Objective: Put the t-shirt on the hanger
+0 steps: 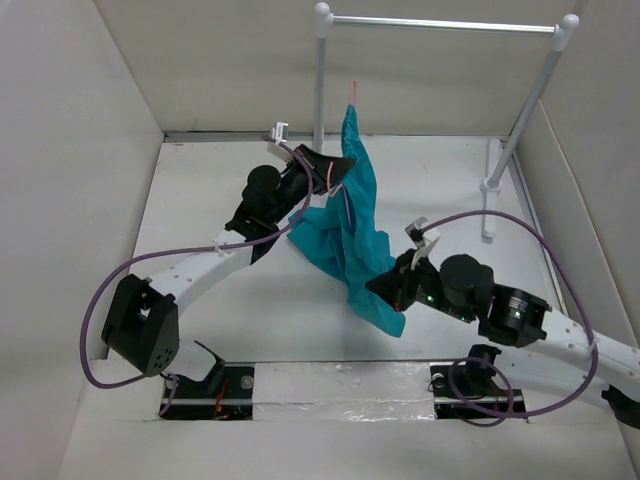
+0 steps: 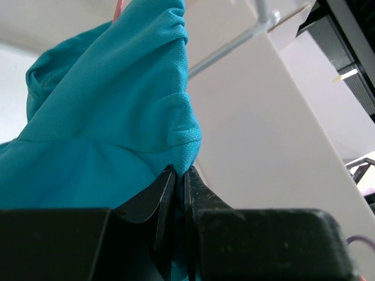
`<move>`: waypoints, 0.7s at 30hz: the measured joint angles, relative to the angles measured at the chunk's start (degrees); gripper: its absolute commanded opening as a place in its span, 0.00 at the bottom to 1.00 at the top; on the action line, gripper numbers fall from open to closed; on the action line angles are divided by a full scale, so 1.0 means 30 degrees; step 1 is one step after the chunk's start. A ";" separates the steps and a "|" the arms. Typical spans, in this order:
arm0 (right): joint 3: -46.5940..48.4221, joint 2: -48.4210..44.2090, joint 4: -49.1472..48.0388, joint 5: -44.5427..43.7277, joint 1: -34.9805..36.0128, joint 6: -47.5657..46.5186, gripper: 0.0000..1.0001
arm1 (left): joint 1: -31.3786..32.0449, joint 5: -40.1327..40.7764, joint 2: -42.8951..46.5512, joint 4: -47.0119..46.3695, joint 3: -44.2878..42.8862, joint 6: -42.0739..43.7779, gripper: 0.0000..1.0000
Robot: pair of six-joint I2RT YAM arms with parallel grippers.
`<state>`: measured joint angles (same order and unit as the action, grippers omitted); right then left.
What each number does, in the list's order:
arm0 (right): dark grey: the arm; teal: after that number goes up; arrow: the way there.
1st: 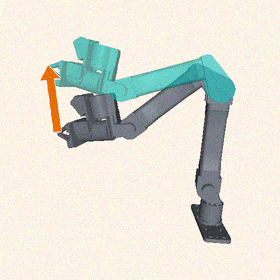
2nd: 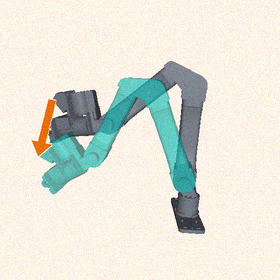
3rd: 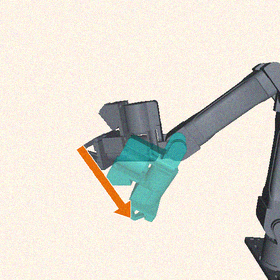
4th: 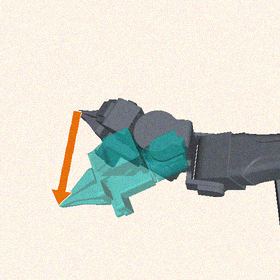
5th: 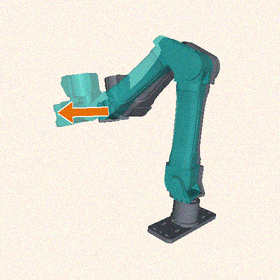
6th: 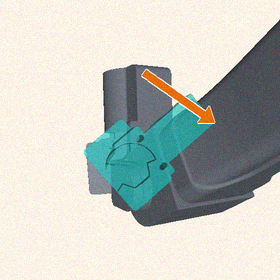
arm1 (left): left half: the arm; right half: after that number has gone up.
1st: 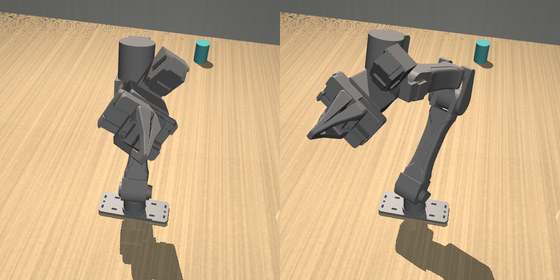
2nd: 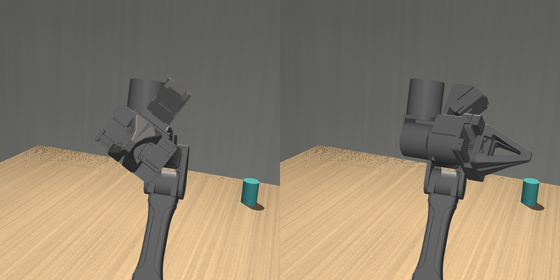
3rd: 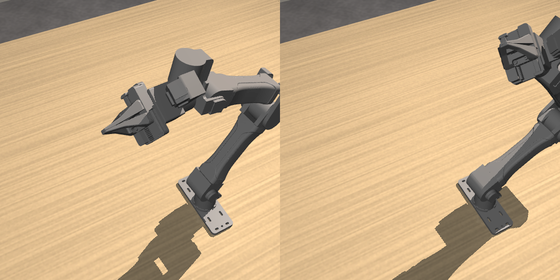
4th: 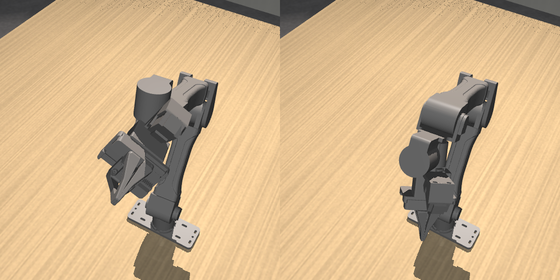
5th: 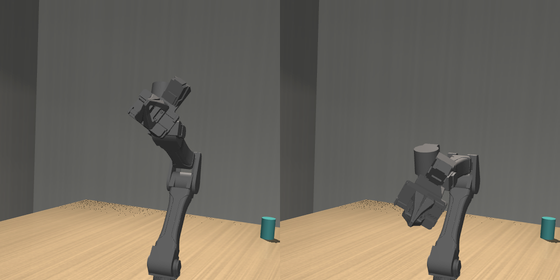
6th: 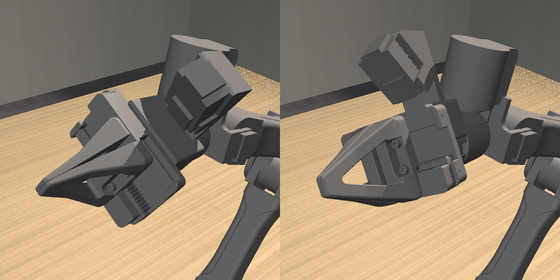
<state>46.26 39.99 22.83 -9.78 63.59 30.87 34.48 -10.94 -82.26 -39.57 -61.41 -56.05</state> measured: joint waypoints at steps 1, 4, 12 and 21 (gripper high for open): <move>0.0408 0.0656 -0.0211 0.0058 -0.0197 -0.0306 0.00 | 0.0015 -0.0182 0.0197 -0.0153 0.0678 -0.0160 0.00; 0.1647 0.2776 -0.1086 0.0270 -0.0743 -0.1166 0.00 | 0.0015 -0.0612 0.0525 -0.0138 0.1982 -0.0546 0.00; 0.2084 0.6535 -0.1574 0.0568 -0.2594 -0.2295 0.59 | 0.0007 -0.1508 0.2339 0.0321 0.2514 -0.0845 0.00; 0.3366 0.4787 0.0787 -0.0350 -0.2565 -0.2805 0.50 | 0.0007 -0.2018 0.2725 -0.0015 0.2718 -0.1035 0.00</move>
<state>56.36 54.35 25.19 -10.83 55.90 22.46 34.50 -16.99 -74.08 -39.62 -53.25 -59.16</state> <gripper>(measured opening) 0.580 0.046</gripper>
